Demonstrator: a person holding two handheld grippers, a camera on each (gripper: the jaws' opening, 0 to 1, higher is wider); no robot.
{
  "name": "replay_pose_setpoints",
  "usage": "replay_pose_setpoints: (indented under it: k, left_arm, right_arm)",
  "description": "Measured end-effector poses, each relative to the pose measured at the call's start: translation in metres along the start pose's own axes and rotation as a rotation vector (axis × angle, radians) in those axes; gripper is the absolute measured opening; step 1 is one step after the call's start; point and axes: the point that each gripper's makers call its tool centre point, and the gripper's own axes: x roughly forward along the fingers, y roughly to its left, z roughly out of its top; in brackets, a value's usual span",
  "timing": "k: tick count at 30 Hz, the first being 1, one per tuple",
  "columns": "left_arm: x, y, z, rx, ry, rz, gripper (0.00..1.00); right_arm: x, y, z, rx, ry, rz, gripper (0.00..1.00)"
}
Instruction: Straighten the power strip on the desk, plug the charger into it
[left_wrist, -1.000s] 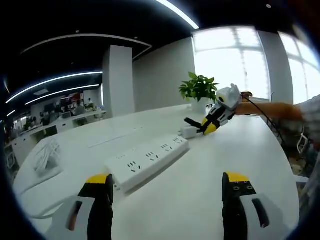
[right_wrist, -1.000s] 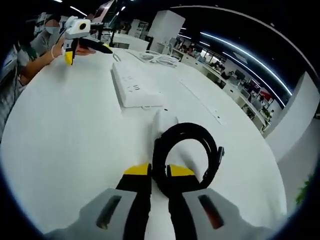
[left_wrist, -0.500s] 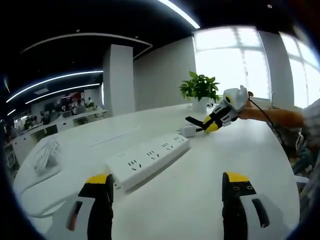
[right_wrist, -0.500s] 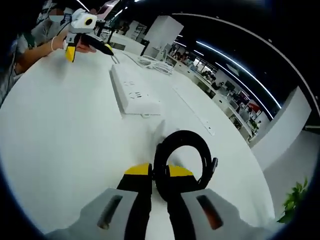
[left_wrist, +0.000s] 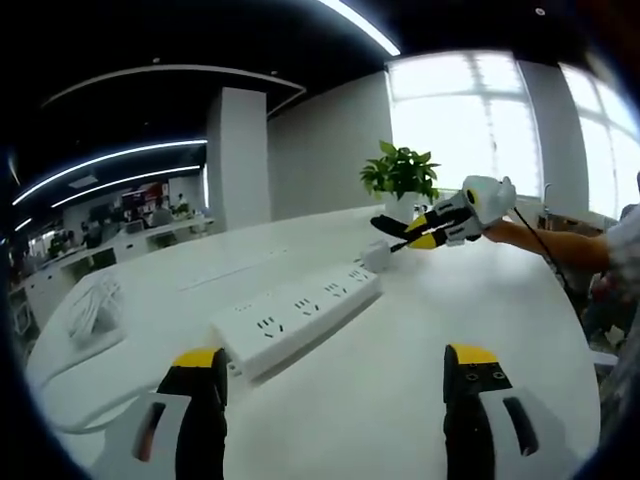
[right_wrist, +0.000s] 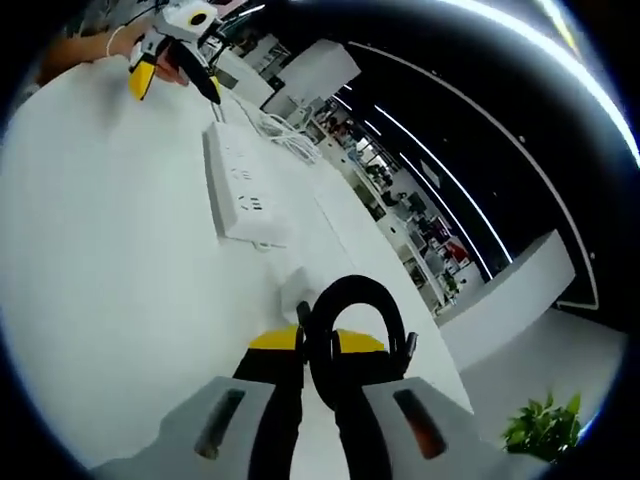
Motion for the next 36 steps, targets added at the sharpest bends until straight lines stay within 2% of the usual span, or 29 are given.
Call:
replay_pose_setpoints:
  k: [5,17,20,21,22,23,26,27,28,30,32,36]
  left_arm:
    - [0.0,0.0,0.0,-0.001,0.0,0.0,0.91]
    - [0.0,0.002,-0.001,-0.003,0.003,0.001,0.91]
    - [0.0,0.003,0.0,-0.004,0.002,0.0,0.91]
    - [0.0,0.002,0.0,-0.004,0.001,0.0,0.91]
    - [0.0,0.002,0.0,-0.004,0.001,0.001,0.91]
    - [0.0,0.002,0.0,-0.004,0.002,0.001,0.91]
    - [0.0,0.002,0.0,-0.005,0.0,-0.001,0.91]
    - [0.0,0.001,0.0,-0.006,-0.002,-0.001,0.91]
    - [0.0,0.001,0.001,-0.007,-0.004,-0.001,0.91]
    - [0.0,0.001,0.001,-0.011,-0.007,-0.003,0.91]
    - [0.001,0.0,0.002,-0.013,-0.009,-0.004,0.91]
    - [0.002,-0.001,0.001,-0.008,-0.004,-0.008,0.91]
  right_arm:
    - [-0.001,-0.008,0.009,-0.047,0.003,-0.059,0.09]
    - [-0.004,-0.02,0.024,-0.167,0.011,-0.132,0.09]
    - [-0.008,-0.028,0.031,-0.214,0.006,-0.171,0.03]
    - [-0.013,-0.046,0.048,-0.21,-0.07,-0.267,0.0]
    - [-0.011,-0.039,0.032,-0.224,0.017,-0.19,0.0]
    - [-0.008,-0.048,0.039,-0.206,-0.007,-0.208,0.0]
    - [-0.018,-0.051,0.04,-0.179,-0.011,-0.206,0.0]
    - [-0.02,-0.051,0.04,-0.118,-0.033,-0.205,0.0]
    - [-0.021,-0.046,0.041,-0.063,-0.049,-0.161,0.0]
    - [-0.025,-0.048,0.044,0.034,-0.099,-0.165,0.0]
    - [-0.025,-0.042,0.038,0.131,-0.105,-0.115,0.0]
    - [-0.026,-0.04,0.031,0.227,-0.142,-0.103,0.0]
